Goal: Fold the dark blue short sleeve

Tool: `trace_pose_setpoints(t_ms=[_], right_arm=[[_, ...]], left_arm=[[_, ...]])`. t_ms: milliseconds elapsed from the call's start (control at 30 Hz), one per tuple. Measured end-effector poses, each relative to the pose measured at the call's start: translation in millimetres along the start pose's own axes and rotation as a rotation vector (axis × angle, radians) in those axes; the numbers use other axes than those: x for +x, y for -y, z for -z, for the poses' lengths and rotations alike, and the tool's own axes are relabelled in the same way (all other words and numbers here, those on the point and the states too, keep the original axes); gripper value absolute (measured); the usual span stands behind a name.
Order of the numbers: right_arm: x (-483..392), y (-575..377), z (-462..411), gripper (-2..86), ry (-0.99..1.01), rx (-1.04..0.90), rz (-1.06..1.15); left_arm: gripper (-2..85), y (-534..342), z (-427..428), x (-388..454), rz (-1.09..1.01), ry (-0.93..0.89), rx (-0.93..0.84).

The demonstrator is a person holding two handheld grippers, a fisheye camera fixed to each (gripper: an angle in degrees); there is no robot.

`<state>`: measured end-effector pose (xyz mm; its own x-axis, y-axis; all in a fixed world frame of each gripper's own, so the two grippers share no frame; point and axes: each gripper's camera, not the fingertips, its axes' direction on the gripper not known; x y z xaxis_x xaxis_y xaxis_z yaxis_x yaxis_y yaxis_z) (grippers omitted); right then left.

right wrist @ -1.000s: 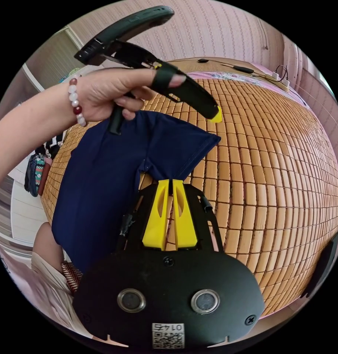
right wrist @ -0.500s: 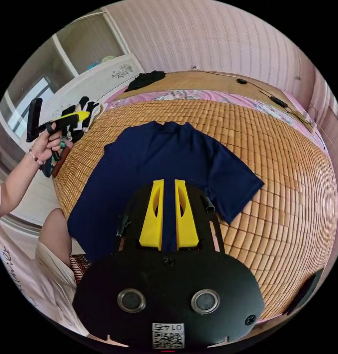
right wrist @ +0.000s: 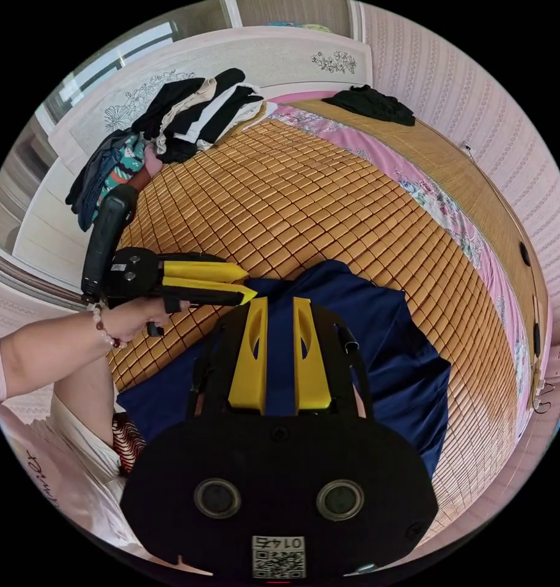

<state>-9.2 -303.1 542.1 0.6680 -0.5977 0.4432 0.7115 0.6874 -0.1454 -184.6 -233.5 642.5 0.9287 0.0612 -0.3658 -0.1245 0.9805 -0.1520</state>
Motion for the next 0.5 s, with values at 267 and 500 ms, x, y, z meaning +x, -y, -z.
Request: trace_pose_setpoints(t_ms=[267,500], right_arm=[[23.3,44.7,2.2,6.8,-0.072,-0.003,0.008],[53.2,50.0,10.2,7.0,0.059,0.086,-0.1]], left_arm=[[0.0,-54.4,82.0,31.2,-0.17,-0.051,0.342],[0.4,-104.5,35.0,126.8,-0.491,-0.026,0.155]])
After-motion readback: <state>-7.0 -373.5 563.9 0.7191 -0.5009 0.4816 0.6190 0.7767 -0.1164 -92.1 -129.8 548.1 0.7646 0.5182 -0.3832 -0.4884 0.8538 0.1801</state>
